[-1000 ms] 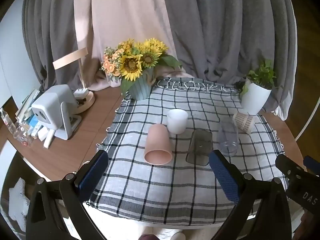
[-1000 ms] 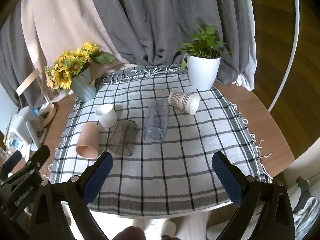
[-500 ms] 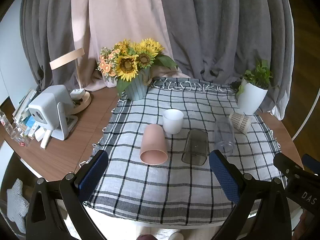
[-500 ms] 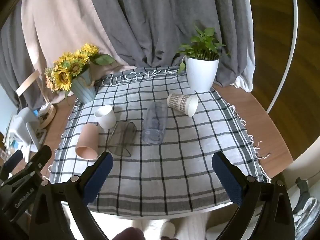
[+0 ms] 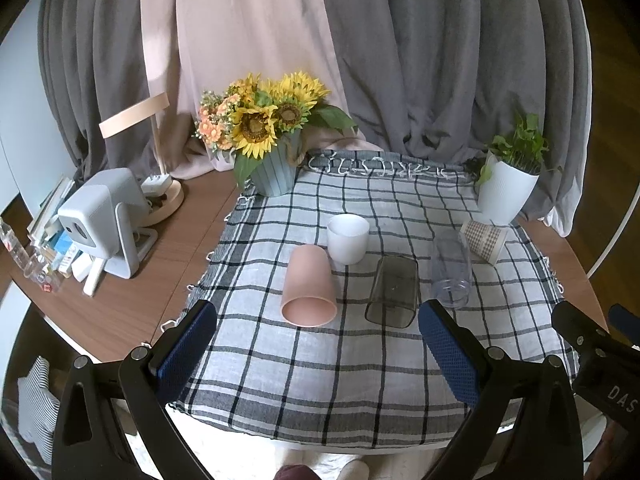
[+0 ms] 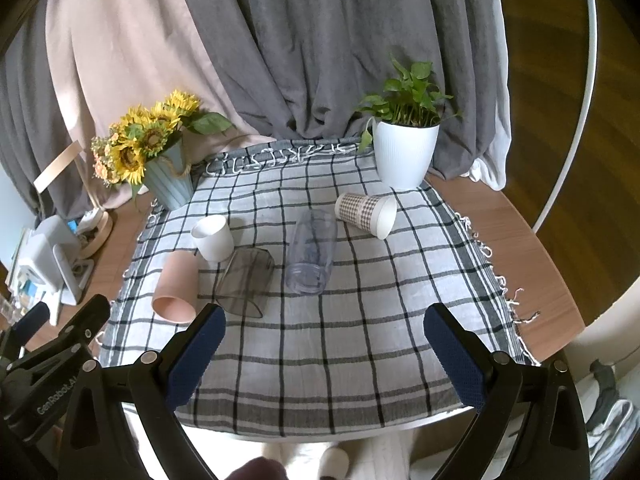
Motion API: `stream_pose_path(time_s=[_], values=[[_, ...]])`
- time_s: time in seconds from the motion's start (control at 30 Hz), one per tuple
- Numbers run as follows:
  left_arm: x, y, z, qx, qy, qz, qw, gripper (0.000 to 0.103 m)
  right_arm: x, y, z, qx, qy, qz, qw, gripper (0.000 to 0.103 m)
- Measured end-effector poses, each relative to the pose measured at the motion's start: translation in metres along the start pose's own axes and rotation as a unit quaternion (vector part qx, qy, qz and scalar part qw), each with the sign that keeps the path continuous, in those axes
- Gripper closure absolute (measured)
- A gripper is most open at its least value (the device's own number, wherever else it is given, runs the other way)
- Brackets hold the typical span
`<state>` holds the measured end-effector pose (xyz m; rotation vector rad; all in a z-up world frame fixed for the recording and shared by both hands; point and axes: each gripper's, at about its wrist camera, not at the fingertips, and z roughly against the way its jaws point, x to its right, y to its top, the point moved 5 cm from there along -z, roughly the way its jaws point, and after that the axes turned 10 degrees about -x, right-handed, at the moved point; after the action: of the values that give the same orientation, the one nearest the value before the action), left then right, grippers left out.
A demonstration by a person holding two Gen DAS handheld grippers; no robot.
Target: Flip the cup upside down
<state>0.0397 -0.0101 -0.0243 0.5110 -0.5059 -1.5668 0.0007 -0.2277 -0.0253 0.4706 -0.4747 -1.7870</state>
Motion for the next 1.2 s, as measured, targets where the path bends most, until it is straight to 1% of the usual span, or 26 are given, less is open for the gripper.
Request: stream_pose_path(time_s=[1.2], values=[[-0.0003,-0.0018,0.0008,0.002,0.0,0.0,1.0,0.0,-0.0021,0.0005,0.001,0.004,0.0,0.0,1.0,0.002]])
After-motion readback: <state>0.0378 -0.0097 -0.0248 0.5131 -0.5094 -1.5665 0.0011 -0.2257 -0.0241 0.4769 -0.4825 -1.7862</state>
